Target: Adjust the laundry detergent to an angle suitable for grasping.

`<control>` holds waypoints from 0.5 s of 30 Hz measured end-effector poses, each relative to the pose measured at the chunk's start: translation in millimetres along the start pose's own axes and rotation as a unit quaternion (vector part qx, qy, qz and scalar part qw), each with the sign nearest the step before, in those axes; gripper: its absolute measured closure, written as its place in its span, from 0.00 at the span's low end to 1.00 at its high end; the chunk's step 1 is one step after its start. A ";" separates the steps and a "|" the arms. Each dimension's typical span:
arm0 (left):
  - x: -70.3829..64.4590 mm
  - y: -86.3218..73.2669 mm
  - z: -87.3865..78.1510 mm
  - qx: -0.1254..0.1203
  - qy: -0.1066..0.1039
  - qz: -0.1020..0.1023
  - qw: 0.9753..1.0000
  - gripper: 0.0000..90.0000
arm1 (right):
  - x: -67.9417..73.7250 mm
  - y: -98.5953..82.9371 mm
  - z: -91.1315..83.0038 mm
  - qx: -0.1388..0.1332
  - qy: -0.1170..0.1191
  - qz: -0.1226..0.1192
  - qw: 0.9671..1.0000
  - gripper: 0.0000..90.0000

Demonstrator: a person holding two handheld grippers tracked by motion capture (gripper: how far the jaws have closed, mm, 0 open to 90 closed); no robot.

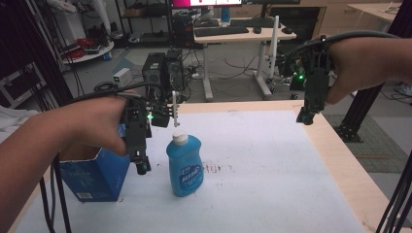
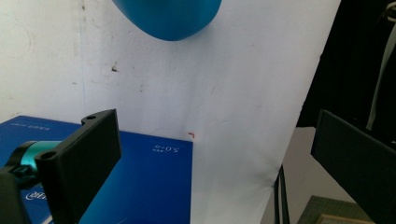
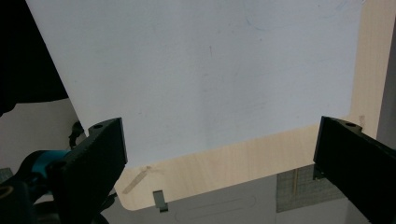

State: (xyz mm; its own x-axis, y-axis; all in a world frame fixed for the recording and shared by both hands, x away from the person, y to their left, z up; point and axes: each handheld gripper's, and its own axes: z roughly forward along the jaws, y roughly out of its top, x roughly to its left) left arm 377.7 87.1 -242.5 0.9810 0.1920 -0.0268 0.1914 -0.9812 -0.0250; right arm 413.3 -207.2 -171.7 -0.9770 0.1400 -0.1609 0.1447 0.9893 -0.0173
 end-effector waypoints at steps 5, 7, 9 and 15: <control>2.0 2.5 -0.9 -0.001 -0.001 -0.001 1.000 0.02 | -2.7 -1.8 -2.9 -0.005 -0.003 -0.001 1.000 0.02; 1.9 4.0 0.5 -0.001 -0.001 0.003 1.000 0.02 | -3.8 -2.7 -2.6 -0.006 -0.001 -0.003 1.000 0.02; 1.2 4.9 1.5 0.006 -0.002 0.003 1.000 0.02 | -4.1 -3.1 -2.2 -0.004 -0.002 -0.002 1.000 0.02; -0.3 5.3 3.3 0.006 0.000 0.006 1.000 0.02 | -5.0 -6.7 -1.1 -0.001 -0.003 0.002 1.000 0.02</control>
State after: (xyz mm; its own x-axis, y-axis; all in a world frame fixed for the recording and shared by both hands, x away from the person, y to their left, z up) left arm 378.3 81.9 -245.8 0.9832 0.1804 -0.0266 0.1794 -0.9831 -0.0375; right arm 417.1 -214.4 -169.7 -0.9755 0.1428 -0.1674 0.1474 0.9890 -0.0151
